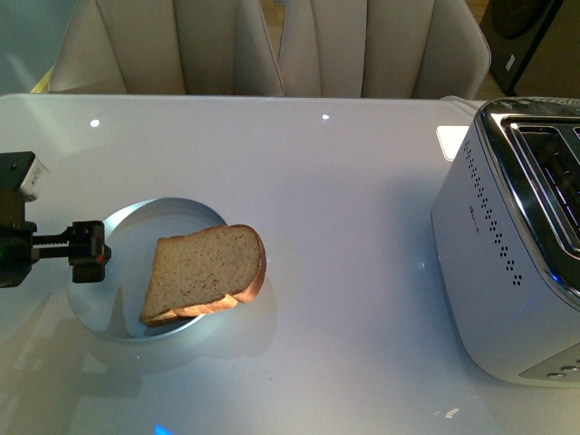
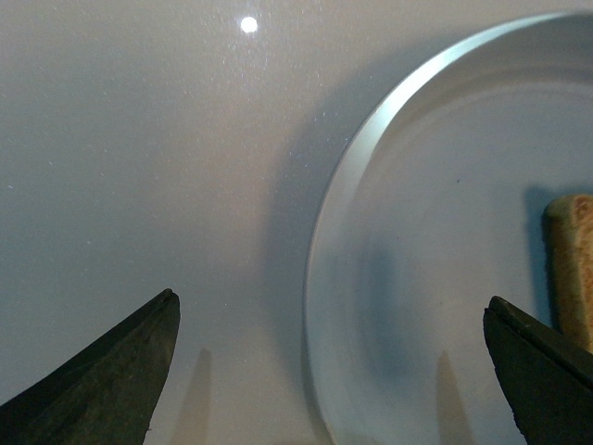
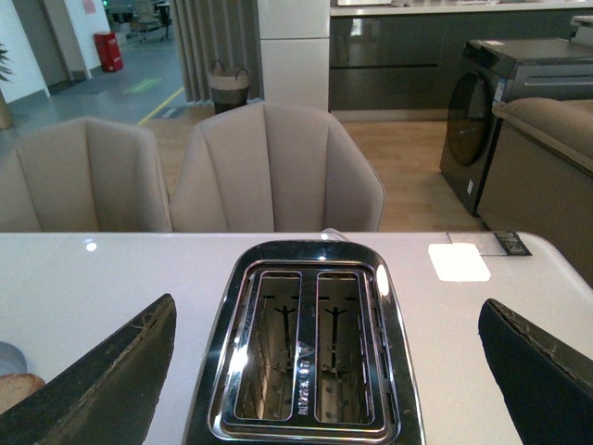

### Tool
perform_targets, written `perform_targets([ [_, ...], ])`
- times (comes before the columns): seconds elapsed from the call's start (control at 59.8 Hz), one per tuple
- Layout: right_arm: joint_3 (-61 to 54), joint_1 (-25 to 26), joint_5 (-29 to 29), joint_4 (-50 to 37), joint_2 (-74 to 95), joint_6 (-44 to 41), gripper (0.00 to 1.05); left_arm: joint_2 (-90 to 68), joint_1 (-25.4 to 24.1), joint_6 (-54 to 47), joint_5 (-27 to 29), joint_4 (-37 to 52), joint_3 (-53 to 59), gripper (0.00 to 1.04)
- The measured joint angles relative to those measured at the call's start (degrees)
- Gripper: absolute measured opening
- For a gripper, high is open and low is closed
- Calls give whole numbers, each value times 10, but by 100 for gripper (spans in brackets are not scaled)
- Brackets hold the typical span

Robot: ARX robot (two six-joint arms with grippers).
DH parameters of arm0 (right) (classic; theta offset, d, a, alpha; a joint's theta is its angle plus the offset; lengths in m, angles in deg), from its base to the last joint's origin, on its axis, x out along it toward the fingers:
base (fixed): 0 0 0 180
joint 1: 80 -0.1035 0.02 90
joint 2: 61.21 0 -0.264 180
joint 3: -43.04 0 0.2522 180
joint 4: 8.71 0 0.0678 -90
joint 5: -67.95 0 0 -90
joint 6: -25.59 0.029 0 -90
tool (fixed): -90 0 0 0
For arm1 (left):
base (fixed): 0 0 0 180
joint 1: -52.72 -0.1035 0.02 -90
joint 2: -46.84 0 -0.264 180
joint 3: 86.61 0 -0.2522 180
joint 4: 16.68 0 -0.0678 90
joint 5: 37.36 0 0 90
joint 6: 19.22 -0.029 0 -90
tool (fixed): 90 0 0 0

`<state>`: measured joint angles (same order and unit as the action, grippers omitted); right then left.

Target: Left arm holds plate, right arm toasts bread

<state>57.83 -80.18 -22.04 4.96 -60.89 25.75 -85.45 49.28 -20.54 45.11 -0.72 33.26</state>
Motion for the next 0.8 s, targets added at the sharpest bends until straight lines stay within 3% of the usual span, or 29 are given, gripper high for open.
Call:
perform_targets([
  [0.167, 0, 0, 0, 0, 0, 0, 96, -20, 7, -4, 1, -6, -15, 98],
  [0.268, 0, 0, 0, 0, 0, 0, 96, -33, 14, -6, 3, -17, -33, 91],
  [0.602, 0, 0, 0, 0, 0, 0, 96, -44, 29, 8, 10, -40, -59, 38],
  [0.803, 0, 0, 0, 0, 0, 0, 96, -44, 28, 46, -16, -49, -64, 9],
])
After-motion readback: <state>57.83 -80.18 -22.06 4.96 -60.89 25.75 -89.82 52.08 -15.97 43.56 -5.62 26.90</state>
